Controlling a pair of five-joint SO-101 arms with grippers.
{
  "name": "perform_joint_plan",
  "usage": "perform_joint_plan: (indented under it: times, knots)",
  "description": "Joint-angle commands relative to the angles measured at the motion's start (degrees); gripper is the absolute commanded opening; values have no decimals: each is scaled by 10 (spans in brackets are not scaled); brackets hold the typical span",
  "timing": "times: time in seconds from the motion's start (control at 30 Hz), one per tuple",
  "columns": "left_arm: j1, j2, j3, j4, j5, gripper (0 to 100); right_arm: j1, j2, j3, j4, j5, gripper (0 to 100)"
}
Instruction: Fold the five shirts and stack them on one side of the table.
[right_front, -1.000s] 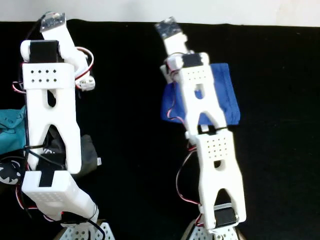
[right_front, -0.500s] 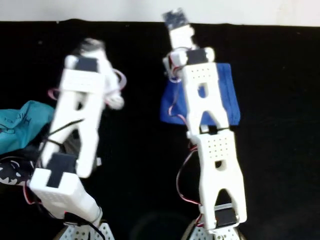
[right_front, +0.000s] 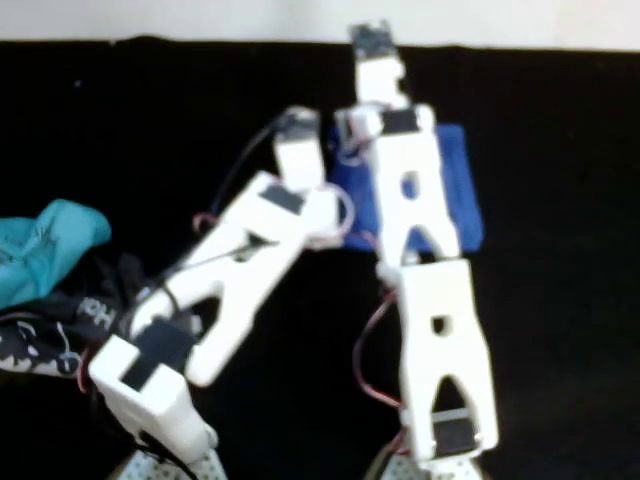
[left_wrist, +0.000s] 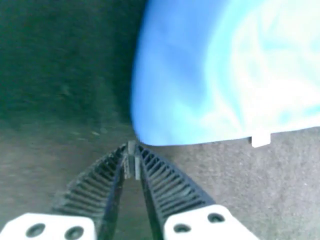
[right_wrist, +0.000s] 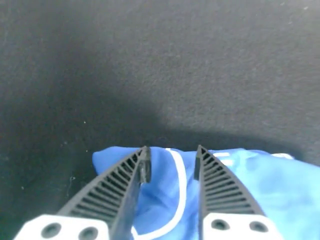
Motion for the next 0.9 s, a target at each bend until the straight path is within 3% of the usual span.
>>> perform_joint_plan:
  times: [0.0,0.13,0.57,0.87]
  knots:
    - [14,27,13,-49,4,9,-4,19,-21,-35,-5,149]
    - [11,91,-11,-33,4,9,0,53,-21,-68,-5,149]
    - [-3,261,-295,267,3,8,67,13,-77,-74,-8,149]
    - [-11,202,-292,309,3,8,107,-55,-106,31,-8,149]
